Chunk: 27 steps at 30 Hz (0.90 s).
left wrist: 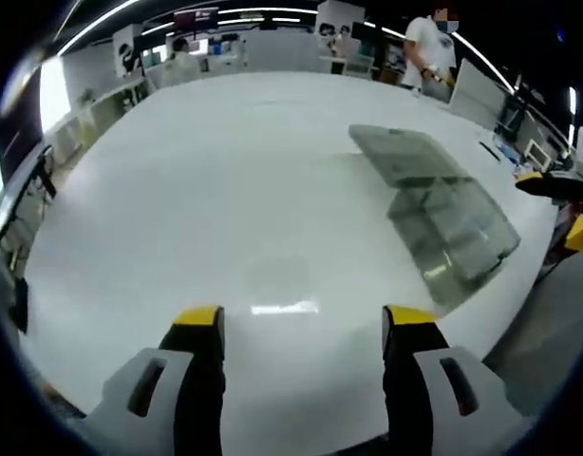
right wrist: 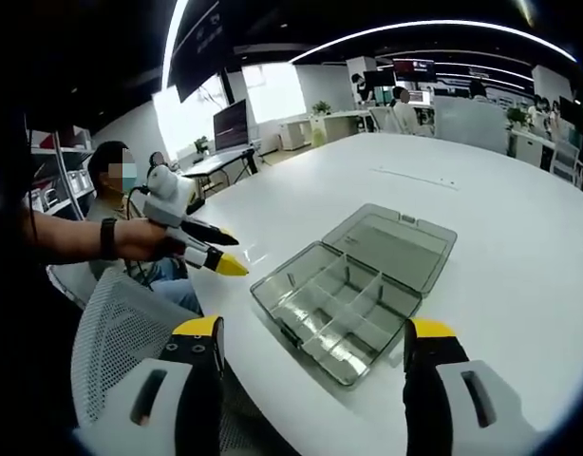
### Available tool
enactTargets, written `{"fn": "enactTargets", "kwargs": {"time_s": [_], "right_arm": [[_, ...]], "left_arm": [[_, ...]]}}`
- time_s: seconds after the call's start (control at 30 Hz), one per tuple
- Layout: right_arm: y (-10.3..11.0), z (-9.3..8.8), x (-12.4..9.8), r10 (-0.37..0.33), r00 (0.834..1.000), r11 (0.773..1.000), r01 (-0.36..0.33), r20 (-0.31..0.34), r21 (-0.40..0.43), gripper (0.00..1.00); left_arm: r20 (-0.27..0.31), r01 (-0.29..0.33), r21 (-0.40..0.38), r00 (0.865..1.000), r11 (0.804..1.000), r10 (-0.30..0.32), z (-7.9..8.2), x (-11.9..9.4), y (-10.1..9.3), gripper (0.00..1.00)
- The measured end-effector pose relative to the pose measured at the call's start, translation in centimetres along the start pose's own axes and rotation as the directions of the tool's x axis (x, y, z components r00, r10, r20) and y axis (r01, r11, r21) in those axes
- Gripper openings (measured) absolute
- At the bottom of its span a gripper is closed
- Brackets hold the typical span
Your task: Insert the divider into the dual guide fixture by aligning both edges with the guide slots and pushing it downward to the bottom, including one-sided entry, uneven engagement, binding, and posture correction.
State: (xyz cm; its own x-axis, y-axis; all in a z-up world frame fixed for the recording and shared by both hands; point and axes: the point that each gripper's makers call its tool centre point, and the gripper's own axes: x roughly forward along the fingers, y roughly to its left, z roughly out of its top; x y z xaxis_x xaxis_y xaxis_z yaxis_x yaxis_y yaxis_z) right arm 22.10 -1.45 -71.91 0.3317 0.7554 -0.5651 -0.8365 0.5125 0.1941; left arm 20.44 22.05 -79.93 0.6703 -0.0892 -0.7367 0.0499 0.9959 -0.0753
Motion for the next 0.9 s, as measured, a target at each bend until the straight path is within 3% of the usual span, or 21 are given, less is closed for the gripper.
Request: {"fn": "enactTargets", "kwargs": {"time_s": [0.2,0.9], "right_arm": [[0.1,-0.2,0.1,0.001,1.000,1.000,-0.001,-0.006,0.004,0.74],[-0.4,-0.1,-0.2,-0.018,1.000,0.999,0.018,0.010,0.035,0.71]], "left_arm": [[0.023,-0.006,-0.025,1.000,1.000,0.007,0.6,0.2,0.3,0.63],[-0.008,-0.076,-0.025,0.997,0.997,0.076,0.5,1.3,1.1,0.46]]}}
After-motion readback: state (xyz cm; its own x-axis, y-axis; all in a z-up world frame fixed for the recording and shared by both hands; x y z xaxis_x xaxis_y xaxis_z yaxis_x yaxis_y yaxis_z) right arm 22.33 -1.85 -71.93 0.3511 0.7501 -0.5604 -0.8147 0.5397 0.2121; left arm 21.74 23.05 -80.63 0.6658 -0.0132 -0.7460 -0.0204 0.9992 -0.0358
